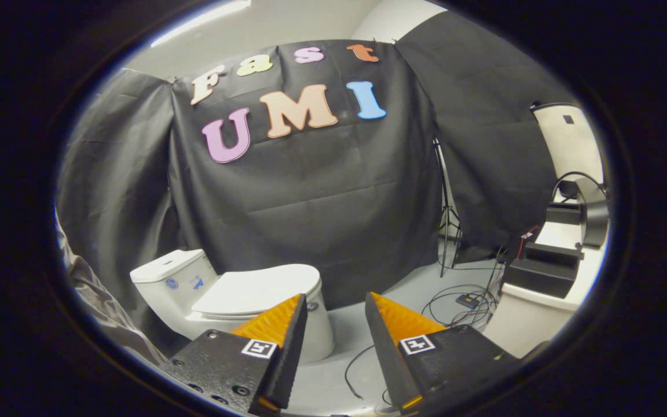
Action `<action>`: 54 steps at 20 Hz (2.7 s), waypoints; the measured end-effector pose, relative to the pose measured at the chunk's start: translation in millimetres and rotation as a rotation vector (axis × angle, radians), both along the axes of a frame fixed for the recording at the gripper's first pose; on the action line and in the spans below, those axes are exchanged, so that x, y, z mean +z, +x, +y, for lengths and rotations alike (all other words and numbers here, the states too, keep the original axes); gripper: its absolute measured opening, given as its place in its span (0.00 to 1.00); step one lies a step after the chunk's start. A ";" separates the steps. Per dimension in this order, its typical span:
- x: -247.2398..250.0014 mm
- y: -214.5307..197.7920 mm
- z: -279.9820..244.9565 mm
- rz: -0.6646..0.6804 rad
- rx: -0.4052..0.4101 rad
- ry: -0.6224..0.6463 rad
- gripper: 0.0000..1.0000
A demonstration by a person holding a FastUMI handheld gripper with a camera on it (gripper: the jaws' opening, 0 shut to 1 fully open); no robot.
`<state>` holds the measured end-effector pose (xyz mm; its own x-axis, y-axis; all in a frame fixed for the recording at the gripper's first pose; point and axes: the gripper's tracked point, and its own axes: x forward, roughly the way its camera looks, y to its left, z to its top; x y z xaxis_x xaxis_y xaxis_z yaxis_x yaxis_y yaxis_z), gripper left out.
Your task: Open the toilet lid.
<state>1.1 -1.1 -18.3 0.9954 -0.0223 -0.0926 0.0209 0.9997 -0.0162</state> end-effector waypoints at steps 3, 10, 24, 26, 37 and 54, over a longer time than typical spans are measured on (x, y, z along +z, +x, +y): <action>4.2 -2.6 0.6 -0.030 0.003 -0.004 0.62; 7.3 -5.8 0.8 -0.056 0.003 -0.002 0.62; 15.7 -13.4 1.4 -0.117 0.008 -0.005 0.62; 15.3 -12.7 2.3 -0.117 0.009 -0.005 0.62; 15.0 -12.5 0.3 -0.111 0.007 0.000 0.62; 15.9 -12.8 -0.4 -0.114 0.005 0.005 0.62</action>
<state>-11.7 -1.5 -2.4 0.9996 -0.0168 0.0208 0.0169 0.9998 -0.0091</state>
